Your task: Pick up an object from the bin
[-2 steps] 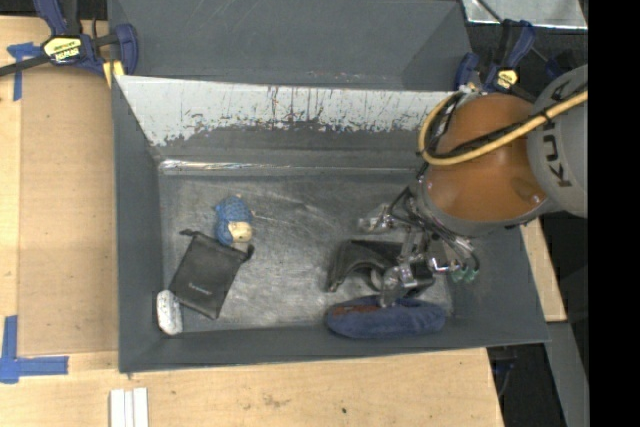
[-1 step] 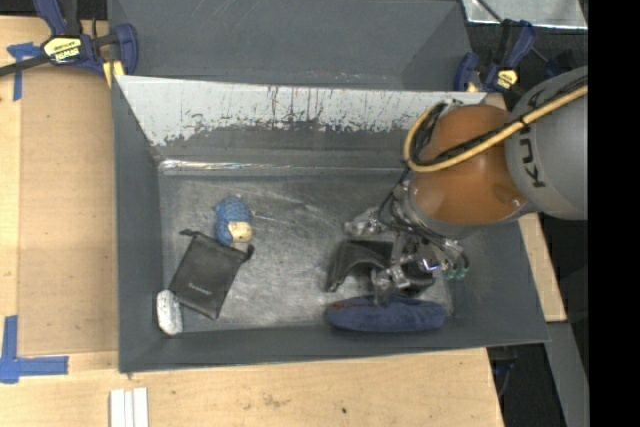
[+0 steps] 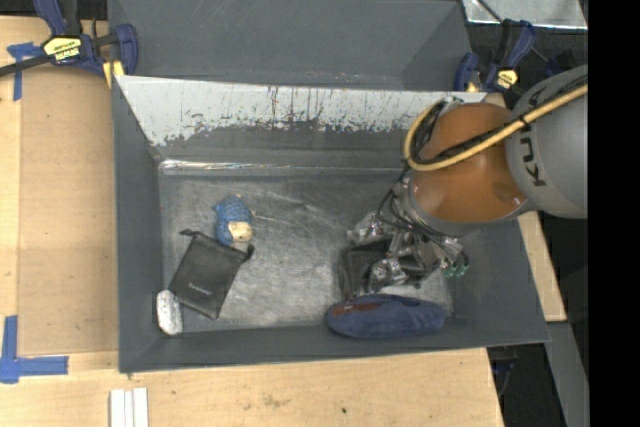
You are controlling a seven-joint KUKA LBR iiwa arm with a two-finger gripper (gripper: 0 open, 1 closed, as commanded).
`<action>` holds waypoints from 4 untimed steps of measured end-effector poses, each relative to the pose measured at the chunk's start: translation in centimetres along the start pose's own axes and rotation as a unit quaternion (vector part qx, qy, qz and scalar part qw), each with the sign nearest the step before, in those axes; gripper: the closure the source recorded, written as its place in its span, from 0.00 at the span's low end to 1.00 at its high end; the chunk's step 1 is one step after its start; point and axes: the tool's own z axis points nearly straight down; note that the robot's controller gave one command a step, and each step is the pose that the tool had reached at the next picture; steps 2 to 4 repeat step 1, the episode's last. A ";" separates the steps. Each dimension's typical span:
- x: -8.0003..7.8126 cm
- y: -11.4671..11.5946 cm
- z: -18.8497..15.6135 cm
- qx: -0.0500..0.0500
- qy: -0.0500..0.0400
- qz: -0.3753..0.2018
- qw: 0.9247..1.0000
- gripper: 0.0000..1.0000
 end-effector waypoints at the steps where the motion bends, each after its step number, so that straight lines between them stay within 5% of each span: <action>1: -4.8 -3.2 -18.2 0.000 0.003 -0.107 0.994 1.00; 4: -4.8 -3.2 -18.2 0.000 0.003 -0.107 0.994 1.00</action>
Offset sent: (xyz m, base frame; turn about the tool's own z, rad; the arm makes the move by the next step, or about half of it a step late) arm 0.0501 -0.0212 0.1802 -0.2167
